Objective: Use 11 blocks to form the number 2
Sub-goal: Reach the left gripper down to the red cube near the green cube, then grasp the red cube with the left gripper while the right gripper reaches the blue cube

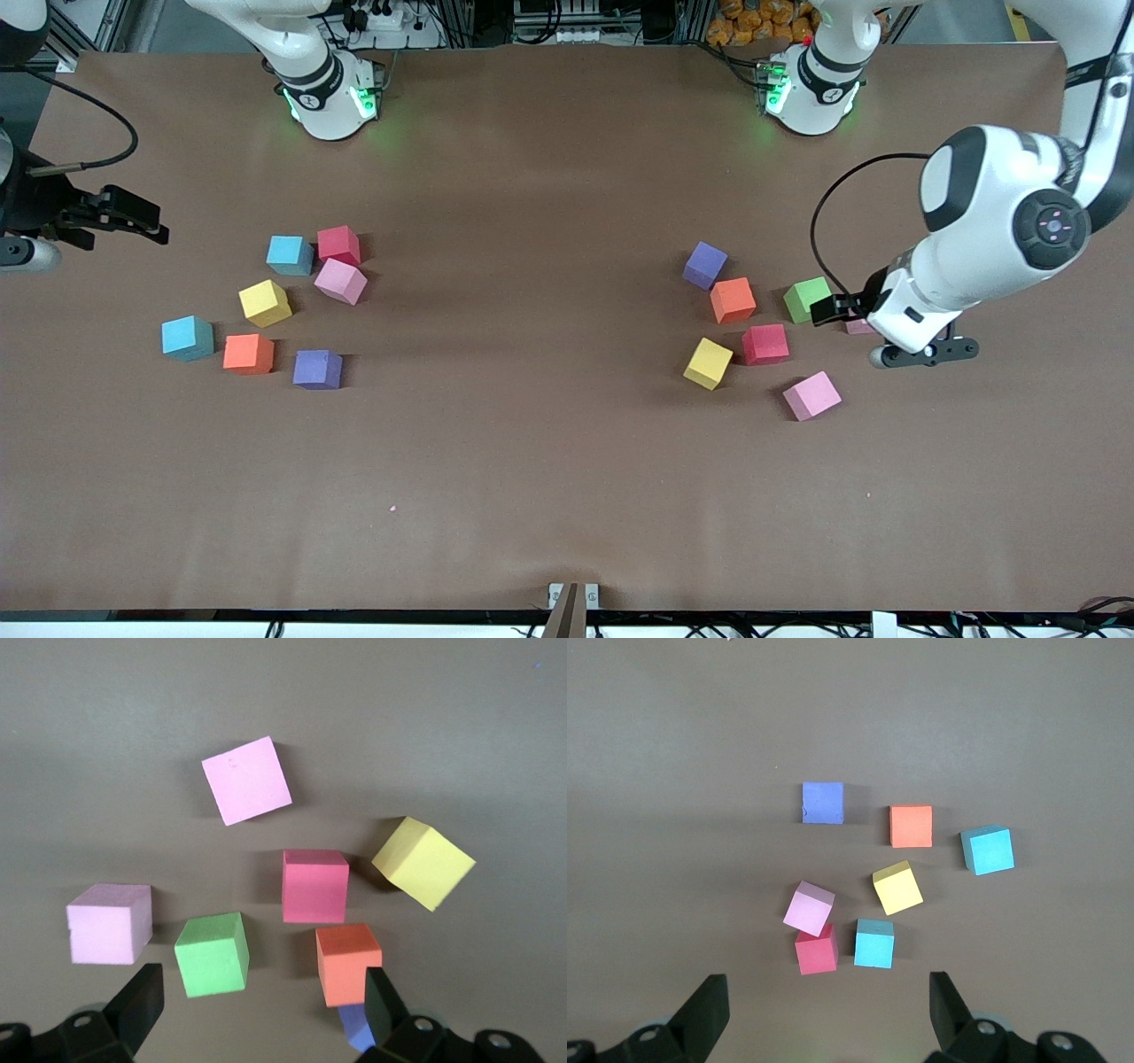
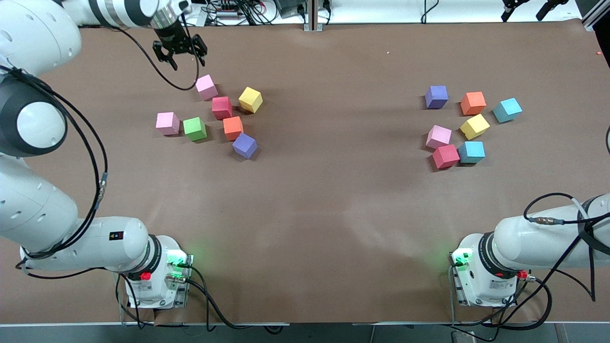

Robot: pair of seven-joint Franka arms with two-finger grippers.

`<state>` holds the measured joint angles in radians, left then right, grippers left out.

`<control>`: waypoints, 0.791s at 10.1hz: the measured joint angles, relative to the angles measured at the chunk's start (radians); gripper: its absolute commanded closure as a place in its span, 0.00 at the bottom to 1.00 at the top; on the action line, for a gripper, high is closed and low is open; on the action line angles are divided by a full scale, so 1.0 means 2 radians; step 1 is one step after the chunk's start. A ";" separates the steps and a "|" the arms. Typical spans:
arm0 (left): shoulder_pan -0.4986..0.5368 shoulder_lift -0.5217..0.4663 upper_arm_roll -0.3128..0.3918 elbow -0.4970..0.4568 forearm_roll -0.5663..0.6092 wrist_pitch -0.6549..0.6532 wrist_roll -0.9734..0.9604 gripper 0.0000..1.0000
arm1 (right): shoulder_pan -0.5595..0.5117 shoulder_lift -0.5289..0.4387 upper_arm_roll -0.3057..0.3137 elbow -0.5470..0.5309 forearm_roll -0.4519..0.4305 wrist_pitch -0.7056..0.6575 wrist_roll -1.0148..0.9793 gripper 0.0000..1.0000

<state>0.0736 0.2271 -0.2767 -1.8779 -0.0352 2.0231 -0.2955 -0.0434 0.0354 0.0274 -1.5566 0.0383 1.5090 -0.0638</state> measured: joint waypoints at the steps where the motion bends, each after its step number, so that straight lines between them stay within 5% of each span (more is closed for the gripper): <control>1: -0.006 0.010 0.000 -0.013 0.000 0.021 -0.006 0.00 | 0.000 0.001 0.000 0.000 0.000 0.006 0.000 0.00; 8: -0.042 0.085 0.001 -0.051 0.031 0.137 -0.052 0.00 | 0.000 0.004 -0.003 -0.003 -0.005 0.019 0.001 0.00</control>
<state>-0.0112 0.3970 -0.2746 -1.9796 0.0271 2.2978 -0.3997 -0.0440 0.0425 0.0212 -1.5619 0.0293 1.5469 -0.0625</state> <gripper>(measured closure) 0.000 0.000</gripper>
